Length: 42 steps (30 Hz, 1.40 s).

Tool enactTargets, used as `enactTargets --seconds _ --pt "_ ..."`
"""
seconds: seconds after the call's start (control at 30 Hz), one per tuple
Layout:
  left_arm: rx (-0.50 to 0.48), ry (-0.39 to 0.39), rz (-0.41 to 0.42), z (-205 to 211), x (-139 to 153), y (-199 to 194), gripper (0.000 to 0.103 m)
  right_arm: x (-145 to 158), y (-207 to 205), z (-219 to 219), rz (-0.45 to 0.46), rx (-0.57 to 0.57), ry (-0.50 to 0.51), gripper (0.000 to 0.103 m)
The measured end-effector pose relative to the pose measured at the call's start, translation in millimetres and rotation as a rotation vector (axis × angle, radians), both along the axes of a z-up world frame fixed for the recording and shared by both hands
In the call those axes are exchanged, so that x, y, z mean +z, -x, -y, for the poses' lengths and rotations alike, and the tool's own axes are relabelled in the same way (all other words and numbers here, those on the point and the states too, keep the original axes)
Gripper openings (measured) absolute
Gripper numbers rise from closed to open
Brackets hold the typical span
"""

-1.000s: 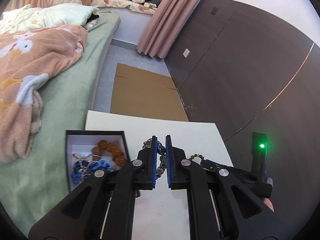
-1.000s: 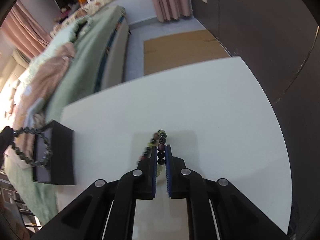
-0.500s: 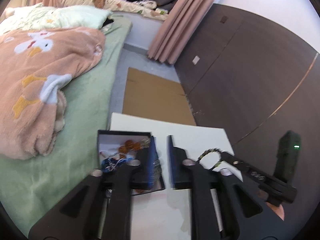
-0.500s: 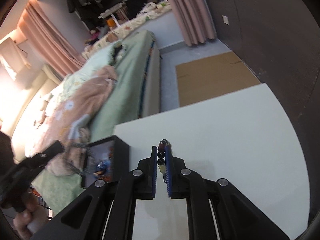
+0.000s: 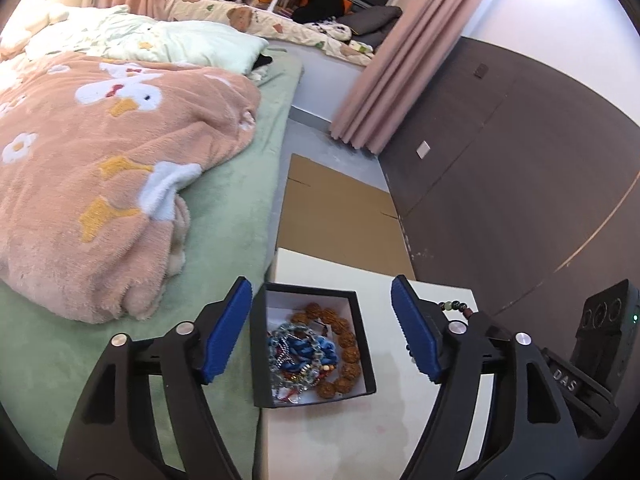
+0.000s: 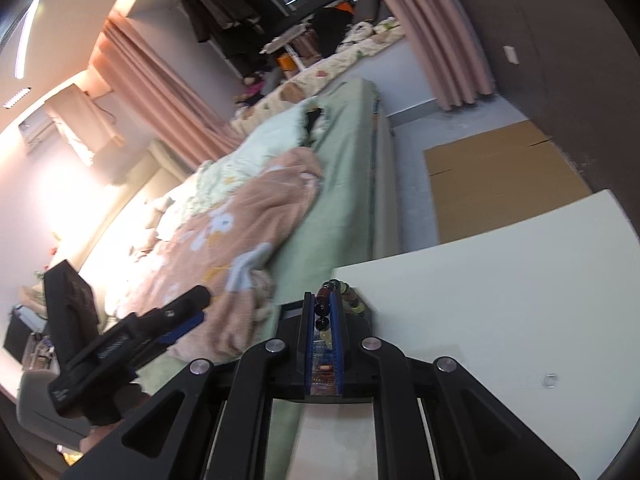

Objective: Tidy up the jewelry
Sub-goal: 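Drop both bracelets into the black box and open both tools, then grasp the small silver ring with the right tool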

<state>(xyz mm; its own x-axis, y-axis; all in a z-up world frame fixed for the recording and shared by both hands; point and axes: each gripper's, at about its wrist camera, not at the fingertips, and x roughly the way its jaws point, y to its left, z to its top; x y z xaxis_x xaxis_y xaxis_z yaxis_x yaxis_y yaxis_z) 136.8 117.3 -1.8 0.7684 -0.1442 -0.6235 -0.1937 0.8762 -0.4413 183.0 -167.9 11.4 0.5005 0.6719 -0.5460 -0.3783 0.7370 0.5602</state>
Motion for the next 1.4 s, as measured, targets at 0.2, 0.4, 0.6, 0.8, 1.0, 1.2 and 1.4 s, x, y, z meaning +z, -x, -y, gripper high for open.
enactTargets --seconds 0.2,0.4,0.6,0.8,1.0,1.2,1.4 --pt "0.035 0.016 -0.007 -13.2 -2.3 2.1 0.079 -6.0 -0.8 -24.2 -0.046 0.062 -0.018 0.055" --pt "0.031 0.015 -0.015 -9.8 -3.2 1.7 0.082 -13.7 -1.7 5.1 -0.075 -0.040 0.052 0.055" --pt "-0.008 -0.014 -0.024 9.3 -4.8 -0.9 0.089 -20.4 0.1 43.5 -0.117 -0.106 0.155 0.051" --pt "-0.056 -0.040 -0.040 31.1 -9.5 -2.4 0.095 -34.9 -3.9 74.3 -0.164 -0.135 0.277 0.041" --pt "-0.084 -0.071 -0.076 45.1 -17.1 -6.1 0.098 -54.0 -8.9 94.3 -0.200 -0.146 0.380 0.039" --pt "-0.124 -0.097 -0.127 57.3 -30.6 -12.2 0.098 -79.7 -20.0 99.7 -0.247 -0.160 0.475 0.030" --pt "-0.143 -0.118 -0.159 64.3 -38.5 -16.0 0.098 -99.0 -27.6 97.7 -0.277 -0.155 0.563 0.022"
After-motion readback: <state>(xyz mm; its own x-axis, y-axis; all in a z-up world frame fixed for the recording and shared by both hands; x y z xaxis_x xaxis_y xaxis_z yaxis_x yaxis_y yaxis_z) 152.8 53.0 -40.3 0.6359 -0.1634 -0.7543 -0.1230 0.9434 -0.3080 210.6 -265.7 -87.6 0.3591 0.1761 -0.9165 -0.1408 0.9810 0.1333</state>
